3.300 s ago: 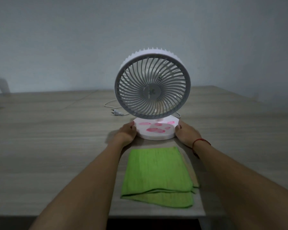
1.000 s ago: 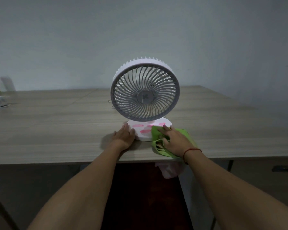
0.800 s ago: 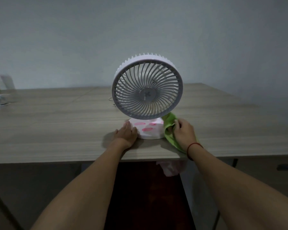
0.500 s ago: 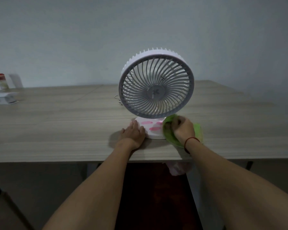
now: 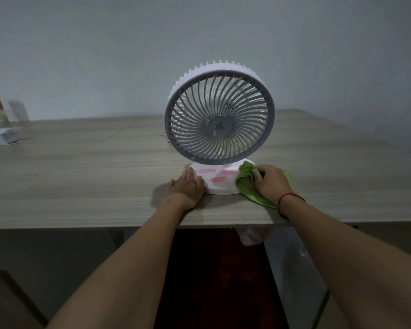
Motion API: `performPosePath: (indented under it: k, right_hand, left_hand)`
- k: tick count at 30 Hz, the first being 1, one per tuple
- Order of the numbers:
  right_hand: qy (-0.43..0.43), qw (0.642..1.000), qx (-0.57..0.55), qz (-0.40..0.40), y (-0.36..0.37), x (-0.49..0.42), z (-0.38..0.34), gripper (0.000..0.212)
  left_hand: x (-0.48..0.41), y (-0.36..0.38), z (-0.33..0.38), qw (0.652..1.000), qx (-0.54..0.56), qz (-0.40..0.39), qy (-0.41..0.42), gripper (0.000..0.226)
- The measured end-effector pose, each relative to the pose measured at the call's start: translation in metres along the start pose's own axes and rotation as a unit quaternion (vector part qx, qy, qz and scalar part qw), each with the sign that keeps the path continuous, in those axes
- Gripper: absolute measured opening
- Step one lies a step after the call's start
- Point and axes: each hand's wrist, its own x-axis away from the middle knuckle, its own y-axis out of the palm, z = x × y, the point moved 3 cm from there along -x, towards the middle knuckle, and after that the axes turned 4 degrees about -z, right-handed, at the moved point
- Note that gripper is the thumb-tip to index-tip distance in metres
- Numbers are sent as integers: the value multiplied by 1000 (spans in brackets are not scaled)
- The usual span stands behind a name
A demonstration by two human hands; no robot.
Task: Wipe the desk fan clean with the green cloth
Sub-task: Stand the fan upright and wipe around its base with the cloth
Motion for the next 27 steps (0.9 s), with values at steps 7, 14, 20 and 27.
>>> performPosePath:
  k: [7, 14, 20, 27]
  right_hand:
    - [23, 995, 26, -88, 19, -21, -25, 41]
    - [1, 996, 32, -84, 20, -3, -29, 57]
    - [-26, 994, -5, -105, 10, 9, -17, 51]
    - [31, 998, -10, -50, 12, -9, -8, 41]
  left_hand:
    - [-5, 3, -3, 1000, -8, -13, 5, 63]
    - [-5, 3, 0, 1000, -8, -13, -7, 62]
    - [5, 0, 2, 999, -11, -15, -40, 62]
    - [8, 0, 3, 998, -17, -19, -50, 64]
